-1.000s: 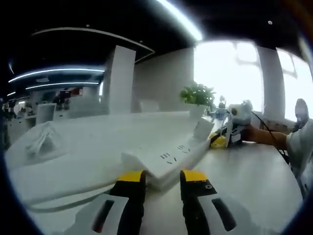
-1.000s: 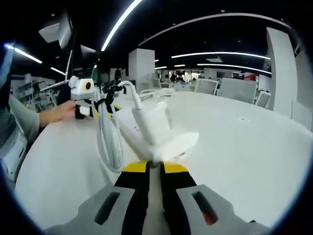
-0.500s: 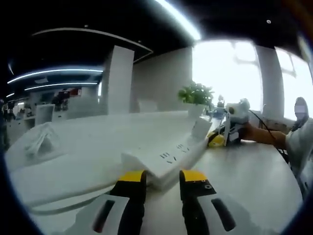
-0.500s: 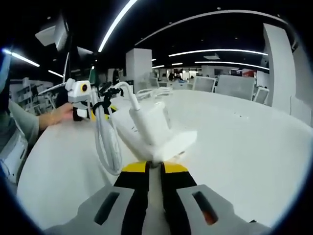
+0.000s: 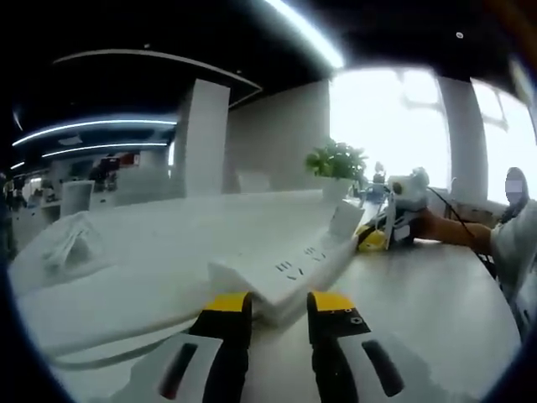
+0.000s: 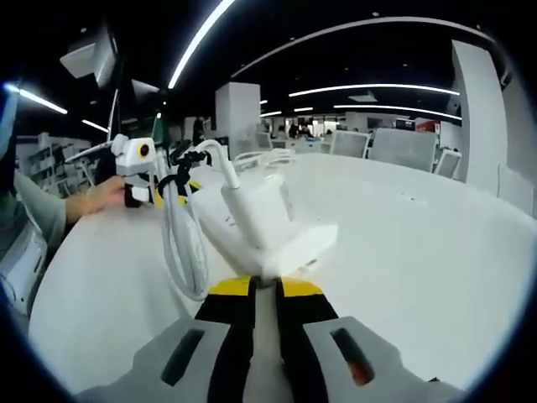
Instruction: Straighten the power strip on the desk, plug the charger into it
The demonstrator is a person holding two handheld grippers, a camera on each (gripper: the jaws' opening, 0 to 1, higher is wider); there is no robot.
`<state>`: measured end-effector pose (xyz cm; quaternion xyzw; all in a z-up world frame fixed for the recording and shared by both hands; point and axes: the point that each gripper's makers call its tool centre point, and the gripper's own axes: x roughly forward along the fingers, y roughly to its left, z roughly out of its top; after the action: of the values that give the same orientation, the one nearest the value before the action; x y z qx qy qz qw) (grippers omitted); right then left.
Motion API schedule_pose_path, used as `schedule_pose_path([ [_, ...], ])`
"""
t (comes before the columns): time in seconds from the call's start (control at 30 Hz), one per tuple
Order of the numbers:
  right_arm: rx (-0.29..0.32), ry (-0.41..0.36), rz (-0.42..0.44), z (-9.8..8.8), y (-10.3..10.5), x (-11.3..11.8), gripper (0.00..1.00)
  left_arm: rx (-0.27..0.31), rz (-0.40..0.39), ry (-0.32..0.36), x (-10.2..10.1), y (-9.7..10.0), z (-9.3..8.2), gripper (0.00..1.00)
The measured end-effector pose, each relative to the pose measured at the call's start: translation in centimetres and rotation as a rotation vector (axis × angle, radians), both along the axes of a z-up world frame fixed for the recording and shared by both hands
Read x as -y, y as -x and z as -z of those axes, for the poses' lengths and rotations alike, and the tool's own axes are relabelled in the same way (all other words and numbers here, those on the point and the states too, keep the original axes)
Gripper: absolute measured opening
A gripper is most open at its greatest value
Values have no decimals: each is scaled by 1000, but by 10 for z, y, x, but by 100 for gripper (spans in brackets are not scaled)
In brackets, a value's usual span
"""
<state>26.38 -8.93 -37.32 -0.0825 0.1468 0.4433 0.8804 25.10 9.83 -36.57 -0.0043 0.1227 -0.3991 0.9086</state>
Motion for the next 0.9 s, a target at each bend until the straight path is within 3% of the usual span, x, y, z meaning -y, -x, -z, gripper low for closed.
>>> schedule_pose_path([
  [0.57,-2,-3,22,0,-5,2,10,26,-9,-26,-2,-6,-1,23],
  [0.9,-6,-1,25,0,-6,2,10,12,-43,36,-9,-12,-5,23],
])
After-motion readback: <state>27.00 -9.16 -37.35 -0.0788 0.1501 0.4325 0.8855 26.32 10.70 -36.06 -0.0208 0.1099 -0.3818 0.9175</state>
